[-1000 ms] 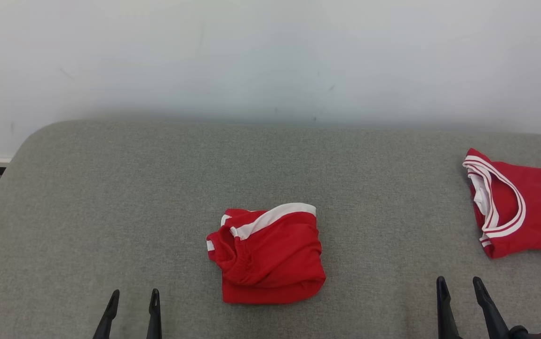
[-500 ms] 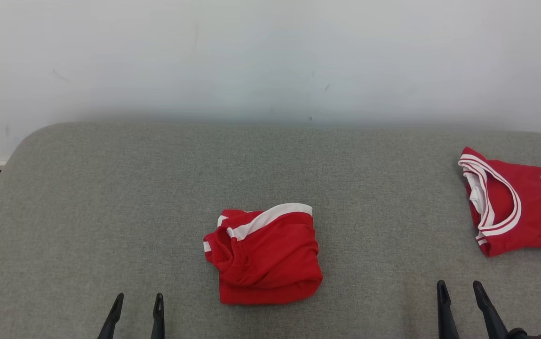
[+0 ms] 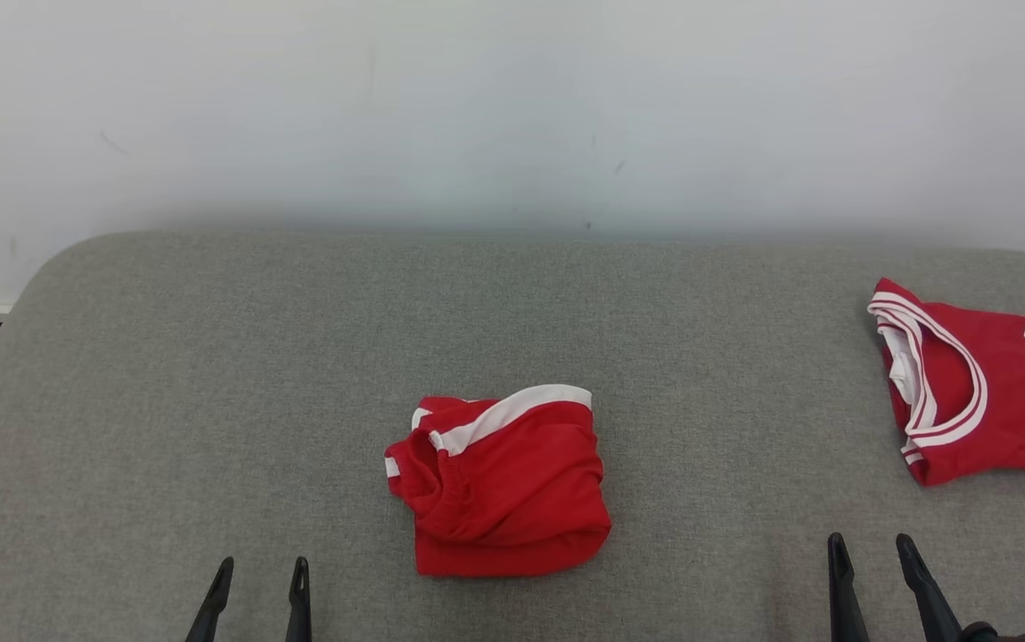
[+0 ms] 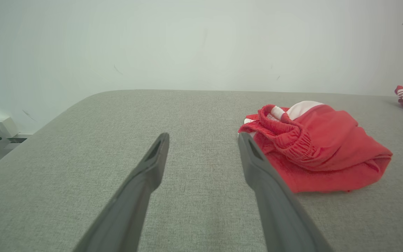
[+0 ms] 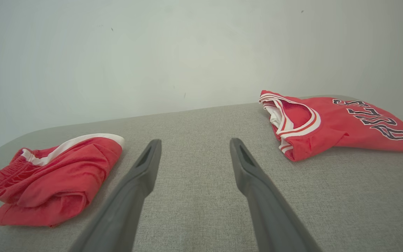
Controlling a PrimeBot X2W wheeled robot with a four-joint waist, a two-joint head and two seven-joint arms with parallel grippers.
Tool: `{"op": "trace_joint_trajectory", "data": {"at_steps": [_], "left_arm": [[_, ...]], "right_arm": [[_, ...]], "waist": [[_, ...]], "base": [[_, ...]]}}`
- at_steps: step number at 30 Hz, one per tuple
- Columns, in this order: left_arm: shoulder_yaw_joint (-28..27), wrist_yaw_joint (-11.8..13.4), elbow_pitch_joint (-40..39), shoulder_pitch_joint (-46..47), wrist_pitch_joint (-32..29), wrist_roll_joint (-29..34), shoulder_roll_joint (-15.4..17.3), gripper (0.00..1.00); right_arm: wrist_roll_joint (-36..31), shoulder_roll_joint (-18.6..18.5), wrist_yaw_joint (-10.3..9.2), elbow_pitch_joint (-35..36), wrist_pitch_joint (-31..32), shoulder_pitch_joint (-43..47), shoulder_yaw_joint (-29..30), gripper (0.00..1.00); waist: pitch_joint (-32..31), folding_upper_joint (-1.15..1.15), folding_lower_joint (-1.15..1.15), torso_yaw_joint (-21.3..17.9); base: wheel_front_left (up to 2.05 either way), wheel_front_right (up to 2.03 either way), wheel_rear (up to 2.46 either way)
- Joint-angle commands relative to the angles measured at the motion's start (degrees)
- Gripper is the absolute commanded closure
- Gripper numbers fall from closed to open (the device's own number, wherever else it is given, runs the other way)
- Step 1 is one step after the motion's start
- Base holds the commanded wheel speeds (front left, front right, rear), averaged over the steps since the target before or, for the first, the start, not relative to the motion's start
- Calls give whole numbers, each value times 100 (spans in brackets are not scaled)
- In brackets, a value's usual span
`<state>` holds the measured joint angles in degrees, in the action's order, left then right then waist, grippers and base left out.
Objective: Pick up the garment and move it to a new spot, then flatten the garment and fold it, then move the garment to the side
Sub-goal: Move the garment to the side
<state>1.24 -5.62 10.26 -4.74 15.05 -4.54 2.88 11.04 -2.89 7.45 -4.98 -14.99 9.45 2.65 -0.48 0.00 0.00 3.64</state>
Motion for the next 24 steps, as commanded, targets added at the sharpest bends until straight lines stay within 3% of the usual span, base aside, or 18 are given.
{"op": "trace_joint_trajectory", "data": {"at_steps": [1, 24], "left_arm": [[-16, -22, 4, -89, 20, 49, 0, 0], [-63, -35, 19, -48, 20, 26, 0, 0]], "right_arm": [[-7, 3, 5, -15, -19, 12, 18, 0], [-15, 3, 5, -22, -20, 11, 3, 0]], "waist": [[5, 0, 0, -2], [45, 0, 0, -8]], "base": [[0, 0, 0], [0, 0, 0]]}}
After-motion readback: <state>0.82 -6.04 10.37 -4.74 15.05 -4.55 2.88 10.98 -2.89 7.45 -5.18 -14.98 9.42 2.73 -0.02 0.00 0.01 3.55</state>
